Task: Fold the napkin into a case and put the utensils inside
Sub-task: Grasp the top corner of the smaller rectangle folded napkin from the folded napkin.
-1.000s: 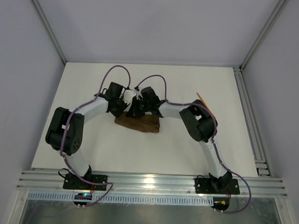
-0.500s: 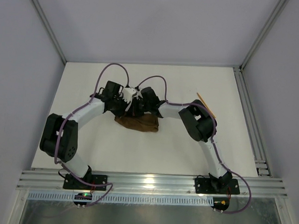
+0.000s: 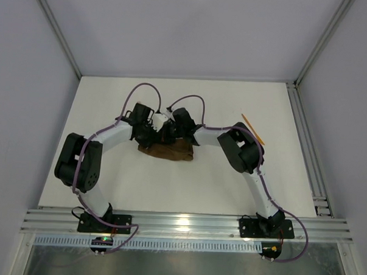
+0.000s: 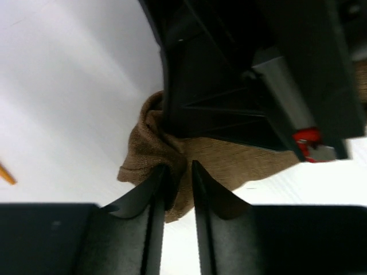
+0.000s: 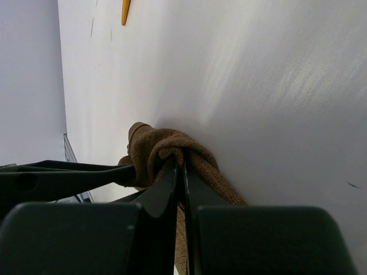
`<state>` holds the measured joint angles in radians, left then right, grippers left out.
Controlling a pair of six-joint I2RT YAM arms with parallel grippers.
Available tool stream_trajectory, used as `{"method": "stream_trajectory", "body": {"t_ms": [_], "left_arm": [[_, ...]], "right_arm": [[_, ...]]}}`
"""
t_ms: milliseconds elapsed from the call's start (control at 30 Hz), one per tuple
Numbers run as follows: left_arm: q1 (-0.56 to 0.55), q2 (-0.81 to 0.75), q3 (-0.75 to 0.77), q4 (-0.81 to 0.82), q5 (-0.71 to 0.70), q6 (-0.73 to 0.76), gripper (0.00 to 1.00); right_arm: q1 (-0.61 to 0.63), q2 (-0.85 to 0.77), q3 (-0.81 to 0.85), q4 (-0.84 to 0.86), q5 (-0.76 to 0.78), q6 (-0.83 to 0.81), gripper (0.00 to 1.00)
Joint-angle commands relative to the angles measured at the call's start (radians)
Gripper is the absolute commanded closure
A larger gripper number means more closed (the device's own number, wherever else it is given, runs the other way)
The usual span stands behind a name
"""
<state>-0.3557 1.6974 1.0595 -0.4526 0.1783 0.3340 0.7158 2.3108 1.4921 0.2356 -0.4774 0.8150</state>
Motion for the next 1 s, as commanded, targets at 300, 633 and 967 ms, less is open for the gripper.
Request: {"method": "stream_trajectory", "body": {"t_ms": [300,633,967], "left_arm": [[-0.011,0.033,-0.05,0.18,-0.281,-0.023,1.0],[-0.008,0.047,-0.027,0.152,-0.224,-0.087,1.0],[0.012,0.031,-0.001,0.114,-0.181,-0.119,1.0]], "right_arm": [[-0.036,-0.048,0.004,0.031,-0.027,-0.057,0.76],[-0.055,-0.229,-0.11,-0.01,0.043,-0.183,0.69],[0.011,-0.14,-0.158,0.304,-0.052,0.111,0.91]]}}
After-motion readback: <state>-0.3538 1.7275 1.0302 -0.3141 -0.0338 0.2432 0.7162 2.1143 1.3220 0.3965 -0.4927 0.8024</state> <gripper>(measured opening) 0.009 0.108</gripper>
